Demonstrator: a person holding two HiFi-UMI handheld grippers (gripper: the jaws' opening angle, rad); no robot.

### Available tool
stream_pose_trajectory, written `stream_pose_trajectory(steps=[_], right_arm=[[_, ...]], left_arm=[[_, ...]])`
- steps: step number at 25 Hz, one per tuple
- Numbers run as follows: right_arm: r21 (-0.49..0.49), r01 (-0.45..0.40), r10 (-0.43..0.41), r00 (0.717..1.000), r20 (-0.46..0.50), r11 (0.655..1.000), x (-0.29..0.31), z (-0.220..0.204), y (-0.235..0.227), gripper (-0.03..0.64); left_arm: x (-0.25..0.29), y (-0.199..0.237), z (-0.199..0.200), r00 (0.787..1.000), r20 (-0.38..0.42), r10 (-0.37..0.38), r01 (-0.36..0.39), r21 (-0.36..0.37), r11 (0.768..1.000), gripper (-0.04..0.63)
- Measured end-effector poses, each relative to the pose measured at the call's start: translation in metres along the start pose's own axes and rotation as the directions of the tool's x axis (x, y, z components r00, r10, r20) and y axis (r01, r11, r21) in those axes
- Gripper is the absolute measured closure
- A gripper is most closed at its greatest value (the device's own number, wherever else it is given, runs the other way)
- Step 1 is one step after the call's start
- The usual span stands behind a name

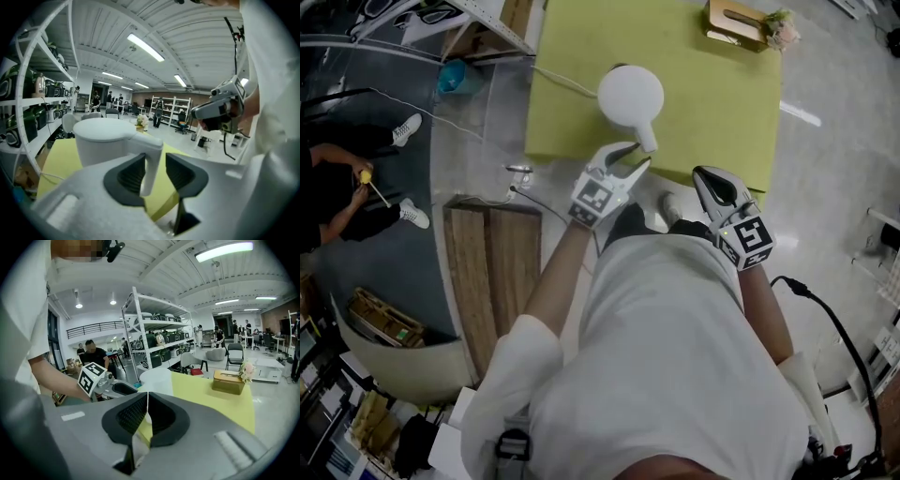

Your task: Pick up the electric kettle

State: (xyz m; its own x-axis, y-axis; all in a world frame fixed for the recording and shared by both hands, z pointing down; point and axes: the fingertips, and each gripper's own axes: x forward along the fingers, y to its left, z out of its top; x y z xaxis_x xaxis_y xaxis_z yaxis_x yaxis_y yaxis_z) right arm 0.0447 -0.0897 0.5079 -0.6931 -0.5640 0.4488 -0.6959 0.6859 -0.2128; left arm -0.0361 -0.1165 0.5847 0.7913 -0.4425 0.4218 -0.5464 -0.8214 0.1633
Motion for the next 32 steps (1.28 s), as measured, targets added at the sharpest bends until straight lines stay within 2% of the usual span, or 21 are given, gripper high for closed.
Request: stream_pose_trajectory(steps=[7,18,30,32], right_arm=[[0.016,0.034,-0.033,0.999,-0.011,0.999,0.001,-0.003,0.001,0.606],[0.055,0.112,-0.11,0.993,-0.029,0.992,-0.004,-0.012,-0.003,0.606],[0.098,0.163,-0.161,0.986,-0.031,0.982,-0.007,-0.02,-0.009,0.606],[0.107,0.172,-0.169,0.985,-0.032,0.979,-0.009,-0.02,-0.011,0.606]], left_arm=[[0.011,0.005,-0.013,0.999,-0.02,-0.04,0.04,0.005,0.999,0.418],[0.042,0.005,-0.023,0.992,-0.03,-0.121,0.123,0.036,0.992,0.396],[0.072,-0.013,-0.022,0.98,-0.023,-0.196,0.197,0.154,0.968,0.399],[0.074,-0.011,-0.022,0.984,-0.023,-0.179,0.18,0.183,0.966,0.432]])
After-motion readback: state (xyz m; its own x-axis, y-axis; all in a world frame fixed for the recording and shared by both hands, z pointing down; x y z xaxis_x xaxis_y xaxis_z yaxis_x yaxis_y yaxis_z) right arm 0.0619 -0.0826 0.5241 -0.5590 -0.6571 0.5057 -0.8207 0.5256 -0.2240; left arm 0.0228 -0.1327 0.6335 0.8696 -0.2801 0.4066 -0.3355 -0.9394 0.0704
